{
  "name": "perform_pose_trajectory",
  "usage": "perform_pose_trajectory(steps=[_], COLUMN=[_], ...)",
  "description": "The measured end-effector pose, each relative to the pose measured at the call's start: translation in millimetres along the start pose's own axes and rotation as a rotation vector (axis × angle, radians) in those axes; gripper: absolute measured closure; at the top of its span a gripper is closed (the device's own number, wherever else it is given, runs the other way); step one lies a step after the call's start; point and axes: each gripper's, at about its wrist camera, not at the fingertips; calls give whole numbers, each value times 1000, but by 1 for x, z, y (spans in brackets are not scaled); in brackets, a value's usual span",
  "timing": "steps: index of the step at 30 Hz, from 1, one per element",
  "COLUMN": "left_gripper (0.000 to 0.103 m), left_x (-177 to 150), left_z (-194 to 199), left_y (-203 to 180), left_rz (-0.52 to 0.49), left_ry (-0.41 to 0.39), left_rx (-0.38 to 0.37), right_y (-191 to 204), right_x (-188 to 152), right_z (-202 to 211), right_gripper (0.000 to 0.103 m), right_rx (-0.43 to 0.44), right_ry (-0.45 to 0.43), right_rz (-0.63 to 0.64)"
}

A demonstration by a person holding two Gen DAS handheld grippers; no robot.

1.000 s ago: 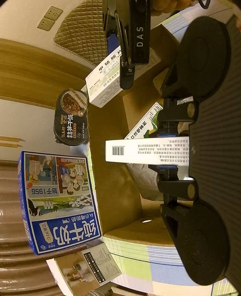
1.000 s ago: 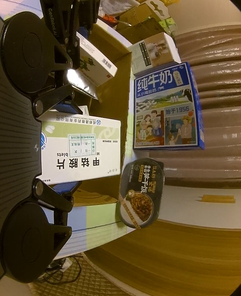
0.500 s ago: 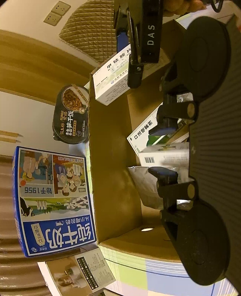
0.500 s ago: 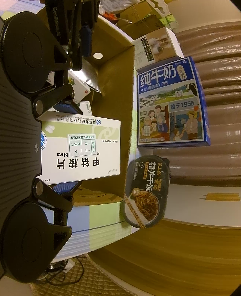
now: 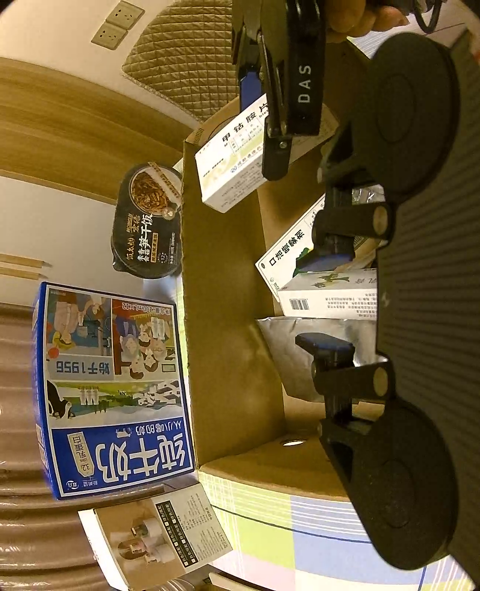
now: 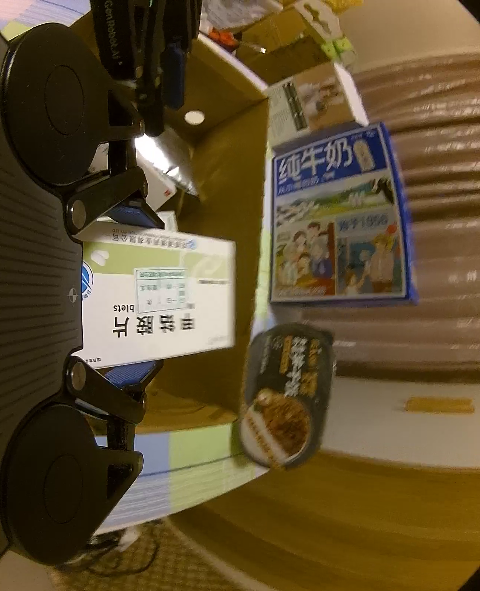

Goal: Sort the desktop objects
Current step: 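Lower both medicine boxes into the cardboard box and open both tools, then withdraw both open tools up out of the cardboard box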

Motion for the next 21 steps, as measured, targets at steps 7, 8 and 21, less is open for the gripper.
perform_pose_trajectory(steps=[7, 8, 21], left_gripper=[72, 72, 51], left_x=[-3, -4, -7], left_z=[1, 1, 9], left_y=[1, 2, 3], left_rz=[1, 1, -10], left_ry=[-3, -4, -26], left_rx=[3, 4, 25], right_y=[0, 0, 4], right_x=[-1, -2, -11], right_z=[3, 2, 7], right_gripper=[18, 18, 14], right_rx=[-14, -14, -25], right_ry=[-18, -12, 30], right_rz=[0, 2, 13])
Point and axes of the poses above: each gripper's, at about its wrist camera, not at the fingertips, and z roughly against the way its jaws point, y to its left, x to its top, and after that the axes turned 1 degree about -y, right-handed
